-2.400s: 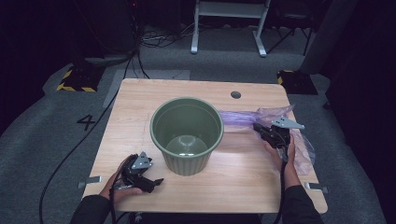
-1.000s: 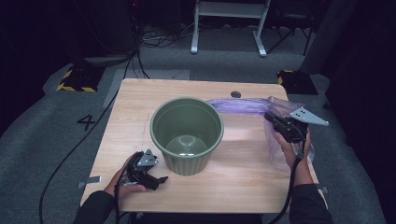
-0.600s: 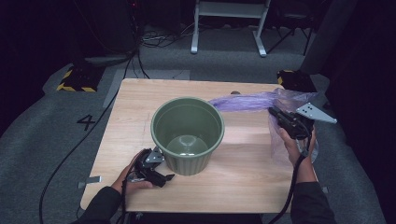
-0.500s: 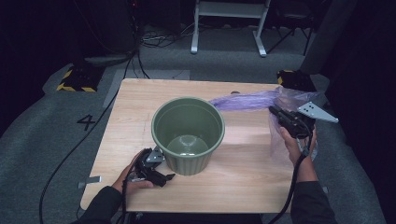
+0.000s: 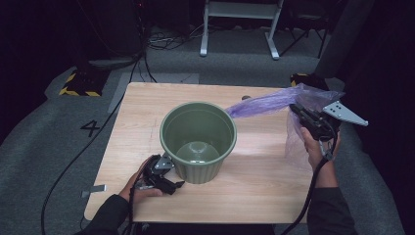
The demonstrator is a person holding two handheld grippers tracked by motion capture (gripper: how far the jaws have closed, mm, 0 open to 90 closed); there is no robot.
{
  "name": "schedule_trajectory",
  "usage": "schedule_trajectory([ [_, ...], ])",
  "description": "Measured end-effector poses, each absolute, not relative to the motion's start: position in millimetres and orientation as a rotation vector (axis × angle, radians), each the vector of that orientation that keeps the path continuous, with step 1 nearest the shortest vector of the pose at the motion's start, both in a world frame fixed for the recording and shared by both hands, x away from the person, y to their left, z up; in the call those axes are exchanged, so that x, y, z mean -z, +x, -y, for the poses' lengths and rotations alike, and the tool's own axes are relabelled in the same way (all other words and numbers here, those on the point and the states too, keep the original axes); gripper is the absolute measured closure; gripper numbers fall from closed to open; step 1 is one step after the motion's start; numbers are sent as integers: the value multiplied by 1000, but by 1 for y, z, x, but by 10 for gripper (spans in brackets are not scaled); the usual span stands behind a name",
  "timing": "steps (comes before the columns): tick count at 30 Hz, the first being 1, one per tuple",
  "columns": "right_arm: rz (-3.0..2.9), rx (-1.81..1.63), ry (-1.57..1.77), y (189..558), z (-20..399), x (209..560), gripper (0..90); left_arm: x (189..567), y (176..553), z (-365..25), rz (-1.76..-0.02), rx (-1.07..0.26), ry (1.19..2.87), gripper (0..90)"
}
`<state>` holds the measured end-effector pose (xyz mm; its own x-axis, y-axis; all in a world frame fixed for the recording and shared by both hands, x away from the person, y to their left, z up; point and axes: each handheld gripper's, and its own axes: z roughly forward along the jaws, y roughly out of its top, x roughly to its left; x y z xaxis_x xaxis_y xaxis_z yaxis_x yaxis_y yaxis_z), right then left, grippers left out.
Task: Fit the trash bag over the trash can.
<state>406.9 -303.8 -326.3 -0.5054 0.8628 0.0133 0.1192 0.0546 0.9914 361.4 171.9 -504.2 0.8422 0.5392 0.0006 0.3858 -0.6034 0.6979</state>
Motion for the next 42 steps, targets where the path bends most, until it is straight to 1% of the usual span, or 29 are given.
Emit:
schedule_trajectory([
  [10, -1672, -1520, 985, 409, 302, 316, 900, 504, 362, -171, -672, -275, 2290, 75],
  [22, -1604, -1571, 956, 408, 289, 293, 900, 504, 365, -167, -672, -273, 2291, 74],
  [32, -1565, -1600, 921, 399, 291, 274, 900, 504, 365, -167, -671, -273, 2291, 74],
  [36, -1575, -1615, 905, 396, 290, 273, 900, 504, 365, -167, -671, -273, 2290, 75],
  [42, -1641, -1599, 853, 391, 274, 280, 900, 504, 365, -167, -669, -273, 2290, 77],
])
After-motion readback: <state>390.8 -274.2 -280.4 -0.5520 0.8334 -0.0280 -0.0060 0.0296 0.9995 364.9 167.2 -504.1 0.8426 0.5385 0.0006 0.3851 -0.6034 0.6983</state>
